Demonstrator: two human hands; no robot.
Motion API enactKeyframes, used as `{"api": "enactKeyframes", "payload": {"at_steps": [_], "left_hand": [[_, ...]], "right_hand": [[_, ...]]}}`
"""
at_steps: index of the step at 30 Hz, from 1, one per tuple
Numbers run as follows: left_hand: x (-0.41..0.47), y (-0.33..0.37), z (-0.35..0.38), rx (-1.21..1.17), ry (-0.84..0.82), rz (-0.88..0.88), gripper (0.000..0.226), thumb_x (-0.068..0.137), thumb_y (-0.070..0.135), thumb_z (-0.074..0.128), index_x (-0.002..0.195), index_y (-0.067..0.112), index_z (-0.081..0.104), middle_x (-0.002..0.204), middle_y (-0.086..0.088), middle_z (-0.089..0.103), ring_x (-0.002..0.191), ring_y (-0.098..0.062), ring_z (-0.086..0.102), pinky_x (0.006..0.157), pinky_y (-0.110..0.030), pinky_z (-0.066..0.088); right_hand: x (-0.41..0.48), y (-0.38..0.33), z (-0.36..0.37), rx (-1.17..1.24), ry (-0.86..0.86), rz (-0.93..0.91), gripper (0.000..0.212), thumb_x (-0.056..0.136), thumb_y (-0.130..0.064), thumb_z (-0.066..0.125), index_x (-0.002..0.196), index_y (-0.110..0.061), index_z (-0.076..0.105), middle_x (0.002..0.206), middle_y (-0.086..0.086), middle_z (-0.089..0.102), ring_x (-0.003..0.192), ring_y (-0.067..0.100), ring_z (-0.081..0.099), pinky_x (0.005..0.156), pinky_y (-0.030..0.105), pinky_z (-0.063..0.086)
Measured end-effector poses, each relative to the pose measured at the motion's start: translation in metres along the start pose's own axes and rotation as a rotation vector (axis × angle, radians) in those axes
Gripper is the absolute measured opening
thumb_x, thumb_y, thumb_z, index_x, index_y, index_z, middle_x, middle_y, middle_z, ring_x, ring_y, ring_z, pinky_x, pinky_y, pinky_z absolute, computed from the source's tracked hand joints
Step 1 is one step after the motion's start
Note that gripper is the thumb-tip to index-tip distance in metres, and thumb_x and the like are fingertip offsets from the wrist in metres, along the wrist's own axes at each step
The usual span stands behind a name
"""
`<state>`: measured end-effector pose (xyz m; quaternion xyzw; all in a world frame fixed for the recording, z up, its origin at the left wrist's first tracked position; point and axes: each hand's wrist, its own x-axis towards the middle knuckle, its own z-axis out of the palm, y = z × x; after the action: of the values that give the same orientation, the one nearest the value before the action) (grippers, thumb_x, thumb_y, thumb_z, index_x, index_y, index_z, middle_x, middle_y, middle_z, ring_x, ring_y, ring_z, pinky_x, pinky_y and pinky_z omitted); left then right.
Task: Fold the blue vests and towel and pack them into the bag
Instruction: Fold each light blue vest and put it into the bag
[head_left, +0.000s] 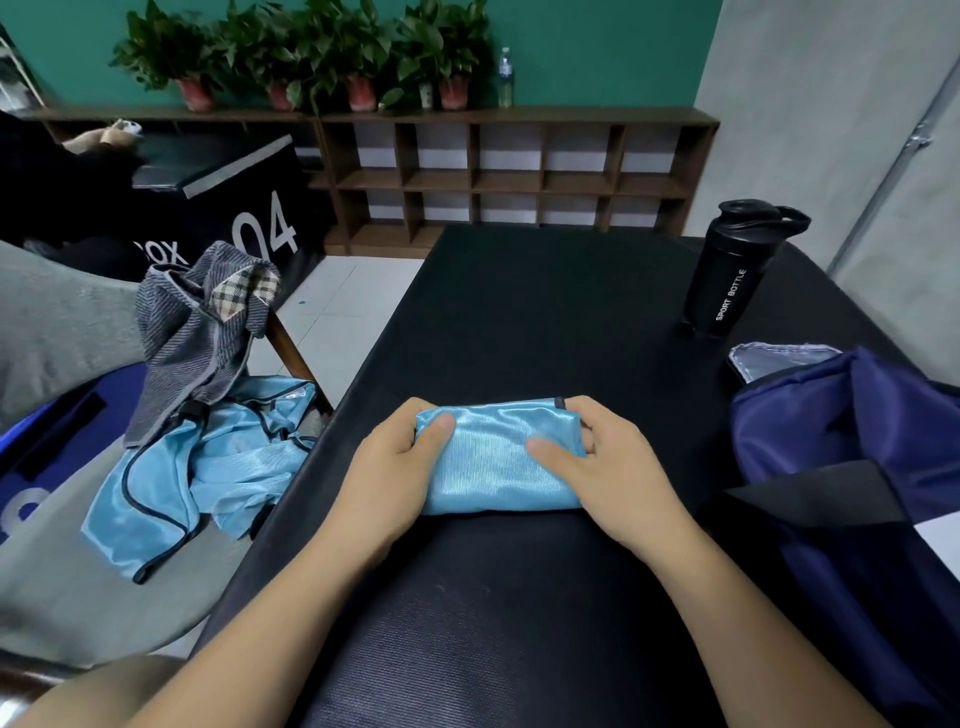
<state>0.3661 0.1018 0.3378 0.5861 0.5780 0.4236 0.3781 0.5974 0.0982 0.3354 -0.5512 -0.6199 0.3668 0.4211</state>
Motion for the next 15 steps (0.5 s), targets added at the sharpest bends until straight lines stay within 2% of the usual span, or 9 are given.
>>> {"api": "enactKeyframes", "payload": {"at_steps": [2, 4, 6, 10, 15], "left_hand": [[0.001, -0.003, 0.003, 0.035, 0.026, -0.030, 0.026, 0.108, 0.045, 0.053, 0.098, 0.024, 0.065, 0.094, -0.002, 0.072, 0.092, -0.024, 0.066, 0.085, -0.044, 0.055], [0.003, -0.005, 0.006, 0.105, 0.054, -0.031, 0.025, 0.108, 0.045, 0.052, 0.097, 0.025, 0.063, 0.090, 0.001, 0.071, 0.088, -0.016, 0.064, 0.079, -0.035, 0.052], [0.004, -0.006, 0.008, 0.183, 0.079, -0.024, 0.025, 0.108, 0.045, 0.052, 0.095, 0.025, 0.060, 0.087, 0.002, 0.070, 0.085, -0.011, 0.062, 0.075, -0.031, 0.049], [0.007, -0.009, 0.010, 0.321, 0.091, -0.017, 0.022, 0.109, 0.044, 0.049, 0.094, 0.028, 0.054, 0.084, 0.006, 0.069, 0.081, -0.010, 0.062, 0.071, -0.035, 0.051], [0.010, -0.011, 0.013, 0.521, 0.099, 0.005, 0.022, 0.108, 0.047, 0.046, 0.098, 0.028, 0.045, 0.075, -0.002, 0.066, 0.072, -0.023, 0.062, 0.062, -0.040, 0.051]], "right_hand": [[0.002, 0.002, 0.002, -0.107, 0.044, -0.009, 0.035, 0.100, -0.041, 0.069, 0.081, -0.019, 0.050, 0.068, -0.003, 0.038, 0.060, 0.014, 0.031, 0.054, 0.035, 0.030], [0.004, 0.004, 0.005, -0.150, 0.090, 0.000, 0.043, 0.103, -0.042, 0.064, 0.084, -0.010, 0.044, 0.068, -0.006, 0.031, 0.060, 0.010, 0.026, 0.052, 0.029, 0.025], [0.004, 0.006, 0.007, -0.173, 0.124, 0.024, 0.045, 0.104, -0.041, 0.062, 0.082, -0.008, 0.040, 0.066, -0.008, 0.029, 0.058, 0.009, 0.025, 0.050, 0.027, 0.025], [0.007, 0.009, 0.014, -0.211, 0.182, 0.100, 0.042, 0.102, -0.041, 0.062, 0.081, -0.010, 0.043, 0.065, -0.006, 0.034, 0.056, 0.011, 0.027, 0.048, 0.025, 0.026], [0.004, 0.013, 0.018, -0.378, 0.244, 0.114, 0.026, 0.100, -0.046, 0.060, 0.083, -0.027, 0.055, 0.063, -0.005, 0.053, 0.054, 0.012, 0.045, 0.049, 0.029, 0.035]]}}
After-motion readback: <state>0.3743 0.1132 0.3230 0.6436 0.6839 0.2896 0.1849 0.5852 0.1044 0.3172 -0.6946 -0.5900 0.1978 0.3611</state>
